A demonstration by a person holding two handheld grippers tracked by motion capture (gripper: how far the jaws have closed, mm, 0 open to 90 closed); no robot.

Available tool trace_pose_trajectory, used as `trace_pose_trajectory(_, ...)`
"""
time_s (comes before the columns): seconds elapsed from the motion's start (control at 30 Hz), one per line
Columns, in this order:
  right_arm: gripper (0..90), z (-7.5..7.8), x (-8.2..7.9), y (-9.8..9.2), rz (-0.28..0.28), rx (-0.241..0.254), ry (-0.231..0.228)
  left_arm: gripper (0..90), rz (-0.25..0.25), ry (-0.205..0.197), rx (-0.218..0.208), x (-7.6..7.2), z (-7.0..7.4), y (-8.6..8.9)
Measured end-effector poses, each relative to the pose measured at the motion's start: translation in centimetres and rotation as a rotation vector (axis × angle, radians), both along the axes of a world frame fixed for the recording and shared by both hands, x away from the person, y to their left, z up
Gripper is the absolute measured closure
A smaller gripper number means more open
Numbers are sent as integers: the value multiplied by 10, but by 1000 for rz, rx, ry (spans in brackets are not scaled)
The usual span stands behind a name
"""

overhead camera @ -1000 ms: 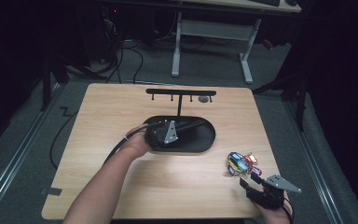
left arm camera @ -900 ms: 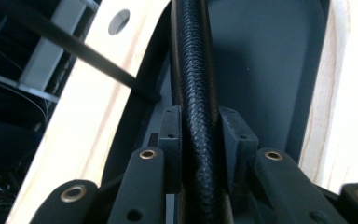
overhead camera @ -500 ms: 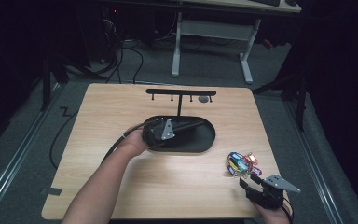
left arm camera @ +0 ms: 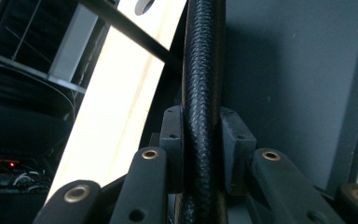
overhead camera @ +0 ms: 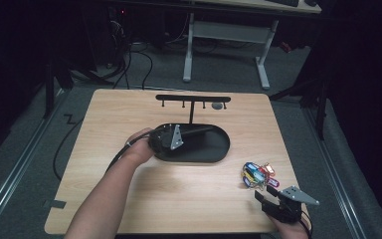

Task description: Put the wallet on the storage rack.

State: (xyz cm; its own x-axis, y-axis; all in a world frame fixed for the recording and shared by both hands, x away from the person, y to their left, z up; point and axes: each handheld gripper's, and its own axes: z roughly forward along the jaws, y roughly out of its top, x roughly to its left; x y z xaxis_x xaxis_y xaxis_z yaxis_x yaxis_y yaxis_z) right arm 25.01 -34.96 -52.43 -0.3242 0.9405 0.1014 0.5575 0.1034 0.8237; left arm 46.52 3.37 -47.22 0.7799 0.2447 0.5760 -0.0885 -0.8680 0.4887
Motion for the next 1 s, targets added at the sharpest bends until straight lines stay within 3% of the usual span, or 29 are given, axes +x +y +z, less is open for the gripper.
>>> trace_pose_trajectory(0.33, 439, 0, 0, 0, 0, -4, -1, 709, 23, 55, -7, -1, -2, -1)
trace_pose_trajectory(0.37, 438, 0, 0, 1, -2, 0, 0, 689, 36, 65, -14, -1, -2, -2)
trace_pose_trajectory(0.47, 438, 1, 0, 0, -2, 0, -1, 506, 62, 109, -29, 0, -3, -3)
trace_pose_trajectory(0.6, 438, 1, -1, 0, -4, 2, 0, 420, 63, 154, -36, -2, -6, -7)
trace_pose_trajectory(0.77, 438, 1, -1, 0, -2, 1, 1, 388, 46, 194, -54, -5, -7, -10)
trace_pose_trajectory(0.8, 438, 1, -1, 0, -3, 2, 2, 386, 45, 202, -74, -5, -6, -10)
trace_pose_trajectory(0.9, 438, 1, -1, 0, -4, 3, 4, 415, 48, 194, -119, -7, 0, -10)
trace_pose_trajectory(1.0, 438, 1, 0, 1, -2, -2, 2, 420, 54, 188, -121, -8, 2, -9)
